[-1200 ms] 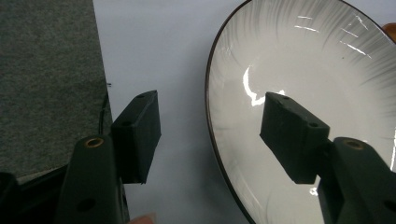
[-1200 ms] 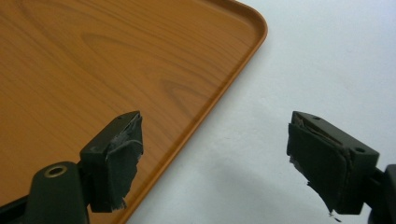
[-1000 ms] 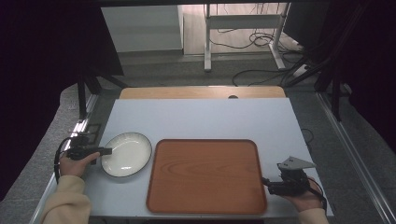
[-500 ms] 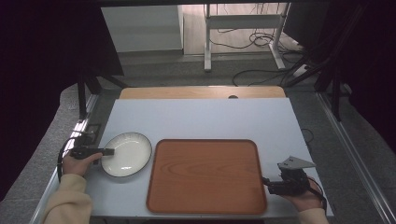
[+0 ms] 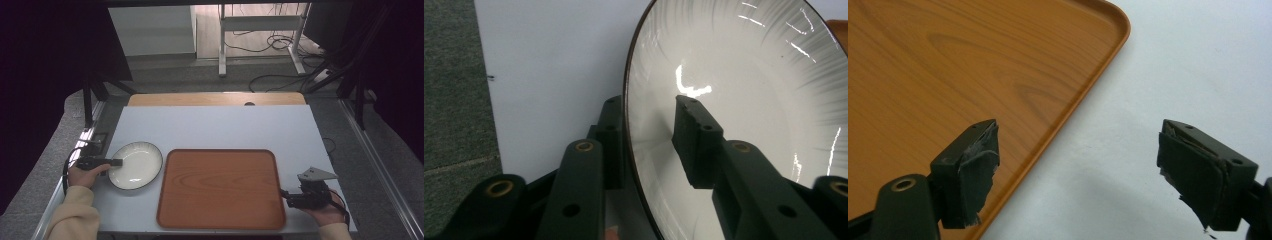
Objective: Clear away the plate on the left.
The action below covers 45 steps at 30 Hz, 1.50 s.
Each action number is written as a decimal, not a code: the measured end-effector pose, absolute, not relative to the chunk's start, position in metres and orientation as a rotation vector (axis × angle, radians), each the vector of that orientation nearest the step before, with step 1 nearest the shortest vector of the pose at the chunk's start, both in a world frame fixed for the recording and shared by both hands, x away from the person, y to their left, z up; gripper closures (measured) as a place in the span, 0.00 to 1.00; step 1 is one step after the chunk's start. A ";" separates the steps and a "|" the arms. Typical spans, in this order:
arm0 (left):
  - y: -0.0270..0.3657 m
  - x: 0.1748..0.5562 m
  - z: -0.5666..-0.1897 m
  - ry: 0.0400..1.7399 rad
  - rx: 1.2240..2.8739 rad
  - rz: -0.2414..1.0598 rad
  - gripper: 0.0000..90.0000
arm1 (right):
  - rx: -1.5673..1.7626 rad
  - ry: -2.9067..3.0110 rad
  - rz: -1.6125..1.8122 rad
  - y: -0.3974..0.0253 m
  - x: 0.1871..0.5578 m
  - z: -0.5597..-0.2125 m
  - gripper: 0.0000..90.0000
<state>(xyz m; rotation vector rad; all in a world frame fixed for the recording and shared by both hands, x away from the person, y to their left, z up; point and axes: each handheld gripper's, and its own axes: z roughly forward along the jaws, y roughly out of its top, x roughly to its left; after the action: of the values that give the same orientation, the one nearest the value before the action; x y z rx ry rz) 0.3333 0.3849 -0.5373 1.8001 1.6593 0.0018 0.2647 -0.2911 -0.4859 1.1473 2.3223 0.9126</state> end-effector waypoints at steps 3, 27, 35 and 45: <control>0.386 0.333 -0.534 1.662 1.783 0.008 0.80 | 1.148 2.321 0.913 -0.291 0.265 -0.486 0.19; 0.382 0.327 -0.510 1.612 1.694 0.063 0.93 | 1.152 2.315 0.903 -0.292 0.265 -0.487 0.19; 0.383 0.327 -0.510 1.611 1.668 0.056 0.93 | 1.150 2.316 0.896 -0.292 0.265 -0.487 0.19; 0.384 0.327 -0.510 1.614 1.608 0.027 0.92 | 1.155 2.313 0.897 -0.293 0.266 -0.487 0.19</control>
<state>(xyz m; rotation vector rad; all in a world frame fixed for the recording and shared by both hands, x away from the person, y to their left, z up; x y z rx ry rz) 0.3266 0.3840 -0.5102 1.6076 1.6138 0.0265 0.2656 -0.2925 -0.4872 1.1548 2.3129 0.8971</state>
